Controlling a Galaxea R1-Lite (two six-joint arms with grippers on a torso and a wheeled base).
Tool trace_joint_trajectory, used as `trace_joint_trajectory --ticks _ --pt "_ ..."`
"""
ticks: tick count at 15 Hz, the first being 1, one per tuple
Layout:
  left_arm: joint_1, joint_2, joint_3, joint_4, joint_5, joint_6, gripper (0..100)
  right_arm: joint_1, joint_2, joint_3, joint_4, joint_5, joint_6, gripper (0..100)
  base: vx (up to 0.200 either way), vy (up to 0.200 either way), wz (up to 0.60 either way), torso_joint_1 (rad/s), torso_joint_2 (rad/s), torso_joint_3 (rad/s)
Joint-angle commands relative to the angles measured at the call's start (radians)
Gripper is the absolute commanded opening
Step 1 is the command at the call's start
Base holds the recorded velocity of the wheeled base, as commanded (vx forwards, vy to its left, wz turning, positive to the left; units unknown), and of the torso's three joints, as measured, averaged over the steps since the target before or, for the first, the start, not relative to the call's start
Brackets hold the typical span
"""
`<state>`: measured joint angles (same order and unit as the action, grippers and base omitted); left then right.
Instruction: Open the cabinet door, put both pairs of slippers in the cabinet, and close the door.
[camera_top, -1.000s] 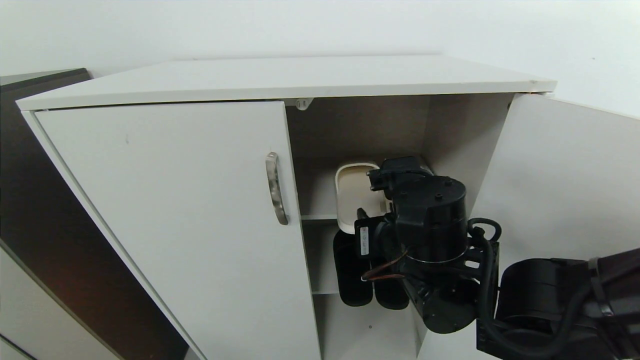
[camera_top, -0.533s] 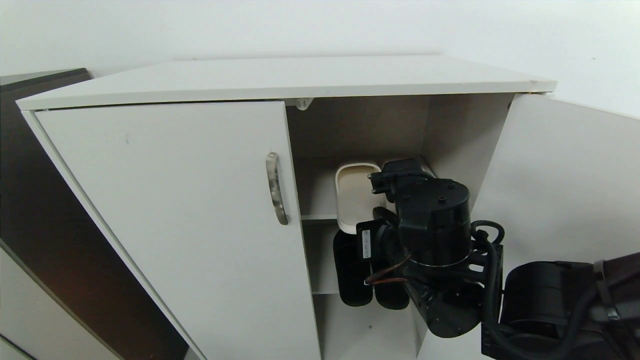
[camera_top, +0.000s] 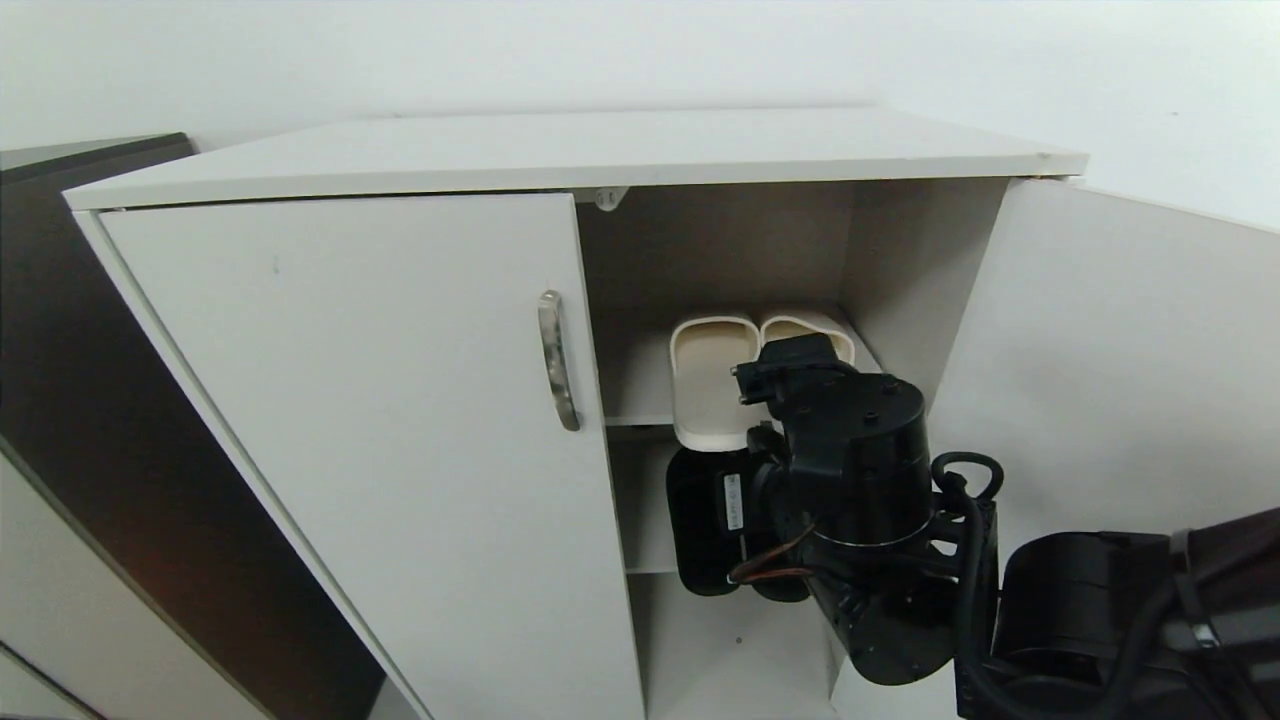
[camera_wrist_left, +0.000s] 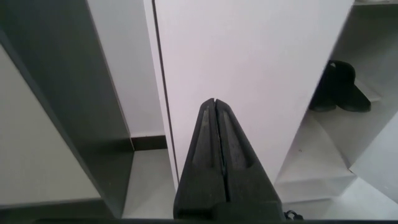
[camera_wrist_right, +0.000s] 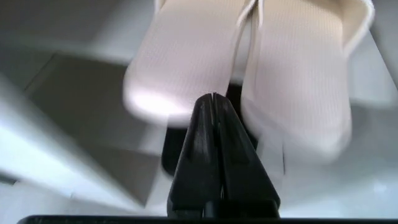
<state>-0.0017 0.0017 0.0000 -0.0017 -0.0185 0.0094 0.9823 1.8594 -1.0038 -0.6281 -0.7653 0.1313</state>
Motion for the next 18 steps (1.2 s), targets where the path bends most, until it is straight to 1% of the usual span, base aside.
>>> trace_joint_trajectory --ticks 1,12,18 --pt "0.000 0.000 0.000 0.000 0.000 0.000 0 -0.001 0.012 -0.001 -0.001 0.000 0.001 0 -0.200 0.000 0.00 0.002 0.00 0.002" --pt "0.000 0.000 0.000 0.000 -0.001 -0.003 0 -0.014 0.012 0.001 -0.002 0.004 0.007 0 -0.200 0.000 0.00 0.000 0.00 0.003" --pt "0.000 0.000 0.000 0.000 -0.001 -0.002 0 -0.036 0.014 0.014 -0.041 0.011 0.002 0 -0.200 0.000 0.00 0.003 0.00 0.002"
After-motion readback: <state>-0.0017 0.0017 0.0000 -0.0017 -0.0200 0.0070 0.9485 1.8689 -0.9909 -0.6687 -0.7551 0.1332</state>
